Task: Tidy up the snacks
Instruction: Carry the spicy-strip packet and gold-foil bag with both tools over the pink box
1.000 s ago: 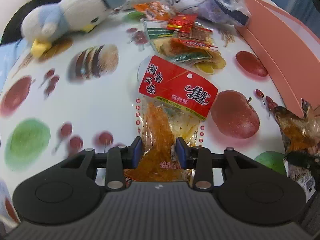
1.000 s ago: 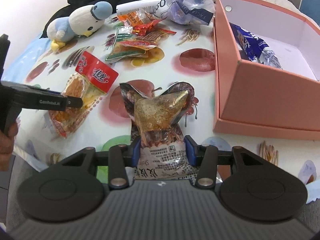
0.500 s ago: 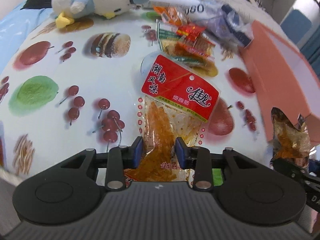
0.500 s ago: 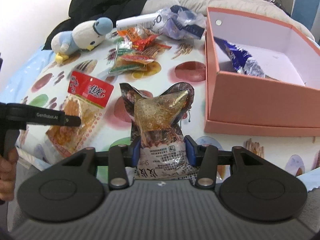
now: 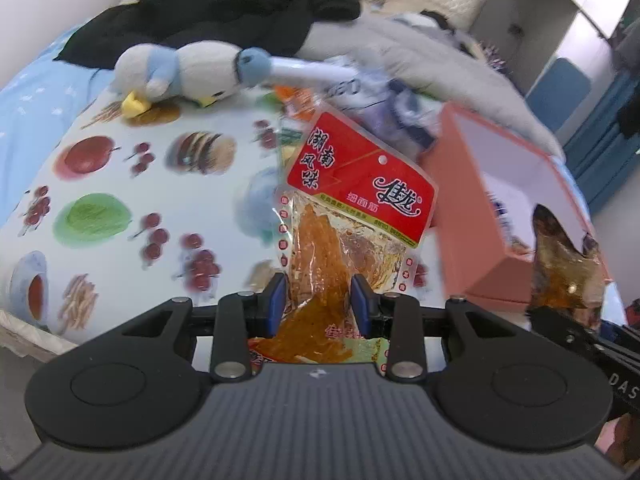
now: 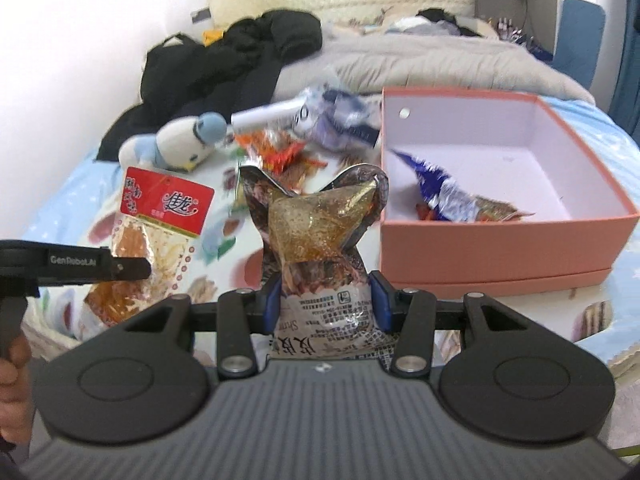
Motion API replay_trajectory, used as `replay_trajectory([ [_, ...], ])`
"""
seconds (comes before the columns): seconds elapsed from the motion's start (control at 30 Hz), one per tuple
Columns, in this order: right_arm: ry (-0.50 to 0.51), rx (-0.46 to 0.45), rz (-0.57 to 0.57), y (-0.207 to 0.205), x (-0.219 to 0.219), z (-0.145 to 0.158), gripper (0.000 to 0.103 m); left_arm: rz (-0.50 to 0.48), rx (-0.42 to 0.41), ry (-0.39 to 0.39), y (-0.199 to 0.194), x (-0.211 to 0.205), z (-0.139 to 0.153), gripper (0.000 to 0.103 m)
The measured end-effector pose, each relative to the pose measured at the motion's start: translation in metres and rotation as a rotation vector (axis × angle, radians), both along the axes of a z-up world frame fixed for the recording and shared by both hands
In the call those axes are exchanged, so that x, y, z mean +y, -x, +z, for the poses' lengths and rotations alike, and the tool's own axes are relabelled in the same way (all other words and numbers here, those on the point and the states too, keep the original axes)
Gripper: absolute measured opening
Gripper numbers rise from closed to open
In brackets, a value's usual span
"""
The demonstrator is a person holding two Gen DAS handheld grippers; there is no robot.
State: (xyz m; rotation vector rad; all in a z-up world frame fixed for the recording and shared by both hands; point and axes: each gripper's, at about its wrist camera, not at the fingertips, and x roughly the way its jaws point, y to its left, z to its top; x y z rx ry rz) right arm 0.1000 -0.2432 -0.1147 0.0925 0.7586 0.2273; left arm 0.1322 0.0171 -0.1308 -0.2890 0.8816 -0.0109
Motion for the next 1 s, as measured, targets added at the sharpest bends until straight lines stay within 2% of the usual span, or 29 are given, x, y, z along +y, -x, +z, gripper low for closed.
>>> replay_trajectory([
  [0.27, 0.002, -0.058, -0.039, 0.022, -0.015, 0.034, 0.048, -0.057, -0.061, 0.062, 0.012, -0.035, 0.029, 0.040],
  [0.5, -0.002, -0.077, -0.129, 0.028, -0.048, 0.048, 0.048, -0.155, -0.058, 0.101, -0.003, -0.075, 0.038, 0.040],
  [0.7, -0.007, -0.082, -0.211, 0.017, -0.079, 0.054, 0.048, -0.242, -0.068, 0.120, -0.034, -0.112, 0.052, 0.040],
  [1.0, -0.011, -0.134, -0.293, -0.034, -0.131, 0.070, 0.049, -0.369, -0.096, 0.109, -0.114, -0.185, 0.072, 0.040],
])
